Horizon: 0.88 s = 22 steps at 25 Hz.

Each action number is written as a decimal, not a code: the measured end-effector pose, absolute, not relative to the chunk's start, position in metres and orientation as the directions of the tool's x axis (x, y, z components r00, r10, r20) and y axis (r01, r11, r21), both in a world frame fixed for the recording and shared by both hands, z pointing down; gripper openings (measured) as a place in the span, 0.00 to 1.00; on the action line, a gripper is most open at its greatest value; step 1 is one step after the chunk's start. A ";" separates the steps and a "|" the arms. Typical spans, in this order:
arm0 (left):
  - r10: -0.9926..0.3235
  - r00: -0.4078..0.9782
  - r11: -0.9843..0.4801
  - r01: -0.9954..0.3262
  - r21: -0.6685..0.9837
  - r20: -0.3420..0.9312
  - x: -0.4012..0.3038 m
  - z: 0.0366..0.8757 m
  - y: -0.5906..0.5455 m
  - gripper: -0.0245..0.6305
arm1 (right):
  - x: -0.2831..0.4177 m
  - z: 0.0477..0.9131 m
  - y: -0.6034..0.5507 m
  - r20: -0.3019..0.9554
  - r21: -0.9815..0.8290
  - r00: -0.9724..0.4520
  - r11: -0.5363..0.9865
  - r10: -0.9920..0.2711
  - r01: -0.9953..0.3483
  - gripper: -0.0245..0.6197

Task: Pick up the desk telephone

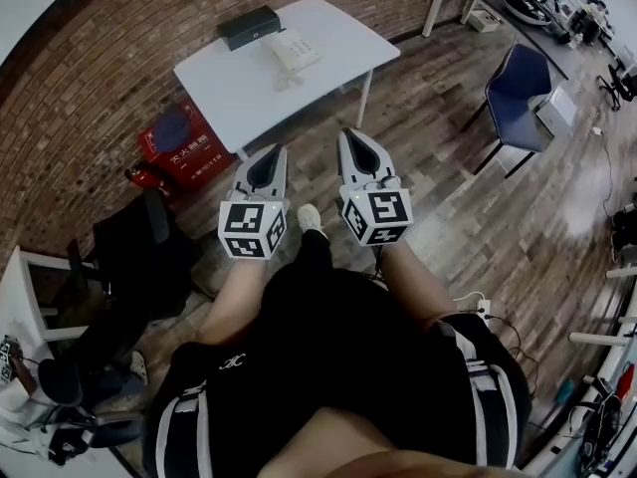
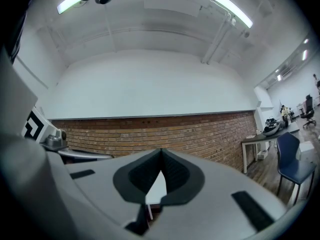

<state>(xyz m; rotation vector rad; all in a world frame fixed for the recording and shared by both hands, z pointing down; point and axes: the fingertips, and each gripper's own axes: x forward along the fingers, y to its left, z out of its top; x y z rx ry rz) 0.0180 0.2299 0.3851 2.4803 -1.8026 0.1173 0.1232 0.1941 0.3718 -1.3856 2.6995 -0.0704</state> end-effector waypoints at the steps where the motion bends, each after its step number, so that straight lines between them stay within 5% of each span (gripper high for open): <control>1: -0.946 0.307 -0.307 -0.952 0.019 0.104 0.017 0.386 0.226 0.04 | 0.122 0.372 0.190 -0.072 -0.090 -0.580 0.585 -0.811 -0.806 0.04; 22: -0.941 0.310 -0.308 -0.951 0.041 0.135 -0.014 0.404 0.090 0.04 | 0.079 0.389 0.054 -0.021 -0.078 -0.612 0.612 -0.791 -0.787 0.04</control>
